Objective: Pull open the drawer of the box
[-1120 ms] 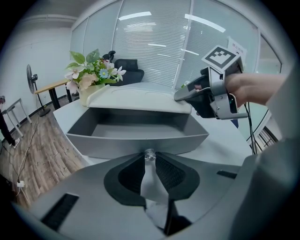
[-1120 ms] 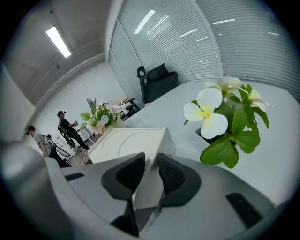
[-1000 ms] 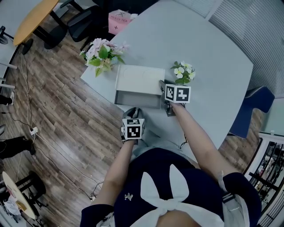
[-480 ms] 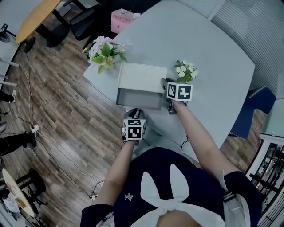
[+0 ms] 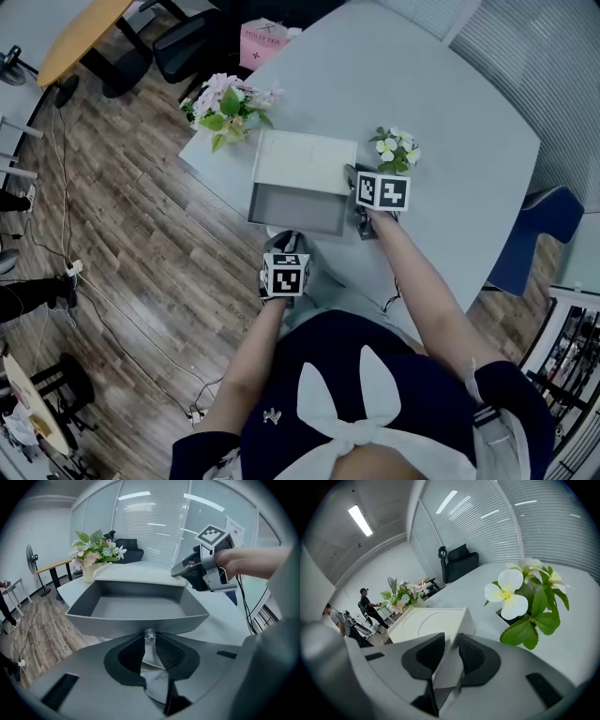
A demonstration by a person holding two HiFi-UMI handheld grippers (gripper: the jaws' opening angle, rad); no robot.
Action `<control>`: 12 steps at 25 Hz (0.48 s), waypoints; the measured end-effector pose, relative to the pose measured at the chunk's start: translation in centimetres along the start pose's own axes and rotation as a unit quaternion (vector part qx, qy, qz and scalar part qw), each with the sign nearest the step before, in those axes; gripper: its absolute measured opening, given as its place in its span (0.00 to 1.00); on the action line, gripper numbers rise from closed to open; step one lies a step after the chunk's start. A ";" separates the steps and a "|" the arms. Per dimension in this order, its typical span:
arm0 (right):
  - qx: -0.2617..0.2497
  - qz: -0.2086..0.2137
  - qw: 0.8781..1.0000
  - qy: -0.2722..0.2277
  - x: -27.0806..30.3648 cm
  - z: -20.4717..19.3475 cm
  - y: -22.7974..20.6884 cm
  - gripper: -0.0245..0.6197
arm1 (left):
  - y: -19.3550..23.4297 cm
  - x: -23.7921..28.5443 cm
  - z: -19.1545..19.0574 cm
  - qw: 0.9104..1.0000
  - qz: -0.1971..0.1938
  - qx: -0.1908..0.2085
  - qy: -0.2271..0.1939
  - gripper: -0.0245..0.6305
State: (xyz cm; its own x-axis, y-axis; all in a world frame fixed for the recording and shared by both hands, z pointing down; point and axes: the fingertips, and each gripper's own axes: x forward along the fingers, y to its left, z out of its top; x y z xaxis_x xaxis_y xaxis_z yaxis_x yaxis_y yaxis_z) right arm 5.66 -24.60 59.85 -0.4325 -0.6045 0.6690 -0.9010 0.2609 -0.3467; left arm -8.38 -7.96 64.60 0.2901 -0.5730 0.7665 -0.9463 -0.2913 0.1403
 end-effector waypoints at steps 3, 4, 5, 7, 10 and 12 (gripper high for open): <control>-0.001 0.000 1.000 0.000 -0.1 0.0 0.0 0.19 | 0.0 -0.2 -0.2 1.000 0.000 0.002 -0.002 0.17; -0.002 -0.001 1.000 0.000 -0.1 0.0 0.0 0.19 | 0.0 -0.2 -0.3 1.000 -0.001 0.003 -0.001 0.17; -0.003 -0.001 1.000 -0.001 -0.1 0.0 0.1 0.19 | -0.1 -0.2 -0.4 1.000 -0.002 0.002 0.000 0.17; -0.005 -0.002 1.000 -0.002 0.0 -0.1 0.1 0.19 | -0.1 -0.3 -0.6 1.000 -0.005 0.001 0.003 0.17; -0.005 -0.002 1.000 -0.004 0.2 -0.1 0.0 0.19 | -0.1 -0.3 -0.6 1.000 -0.006 0.001 0.004 0.17; -0.006 -0.001 1.000 -0.005 0.2 -0.1 0.0 0.19 | 0.0 -0.2 -0.8 1.000 -0.004 0.000 0.002 0.17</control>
State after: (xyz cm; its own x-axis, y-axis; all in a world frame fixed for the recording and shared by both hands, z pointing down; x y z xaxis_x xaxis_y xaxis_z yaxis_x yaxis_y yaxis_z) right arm 5.58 -24.69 60.05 -0.4295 -0.6133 0.6629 -0.9026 0.2675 -0.3374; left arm -8.52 -7.21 64.89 0.2979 -0.5672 0.7678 -0.9436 -0.2969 0.1468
